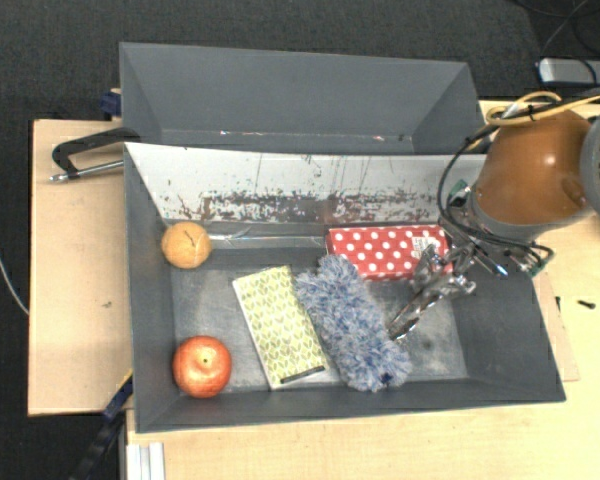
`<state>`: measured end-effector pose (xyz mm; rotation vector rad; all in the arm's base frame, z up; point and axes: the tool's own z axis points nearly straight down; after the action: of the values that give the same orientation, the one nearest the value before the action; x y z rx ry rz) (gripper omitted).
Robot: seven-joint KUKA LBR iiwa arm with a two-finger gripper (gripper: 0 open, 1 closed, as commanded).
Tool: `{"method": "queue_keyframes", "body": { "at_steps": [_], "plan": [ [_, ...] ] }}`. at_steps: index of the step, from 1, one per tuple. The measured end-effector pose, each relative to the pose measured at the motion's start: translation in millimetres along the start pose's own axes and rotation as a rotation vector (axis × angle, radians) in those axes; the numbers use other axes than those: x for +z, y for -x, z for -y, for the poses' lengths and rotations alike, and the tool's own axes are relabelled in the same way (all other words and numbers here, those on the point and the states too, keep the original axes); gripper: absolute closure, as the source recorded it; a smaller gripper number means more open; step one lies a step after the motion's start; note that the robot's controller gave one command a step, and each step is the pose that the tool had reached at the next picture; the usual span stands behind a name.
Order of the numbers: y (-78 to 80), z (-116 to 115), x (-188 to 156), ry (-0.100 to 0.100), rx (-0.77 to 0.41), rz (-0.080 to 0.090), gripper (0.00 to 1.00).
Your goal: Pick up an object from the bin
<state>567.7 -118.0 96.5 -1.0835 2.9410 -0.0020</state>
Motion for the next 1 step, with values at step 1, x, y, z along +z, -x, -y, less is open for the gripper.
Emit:
{"method": "queue_keyframes", "body": {
  "at_steps": [1],
  "plan": [
    [11.9,11.0,-1.9,0.000,0.005,0.000,1.00]
  ]
}}
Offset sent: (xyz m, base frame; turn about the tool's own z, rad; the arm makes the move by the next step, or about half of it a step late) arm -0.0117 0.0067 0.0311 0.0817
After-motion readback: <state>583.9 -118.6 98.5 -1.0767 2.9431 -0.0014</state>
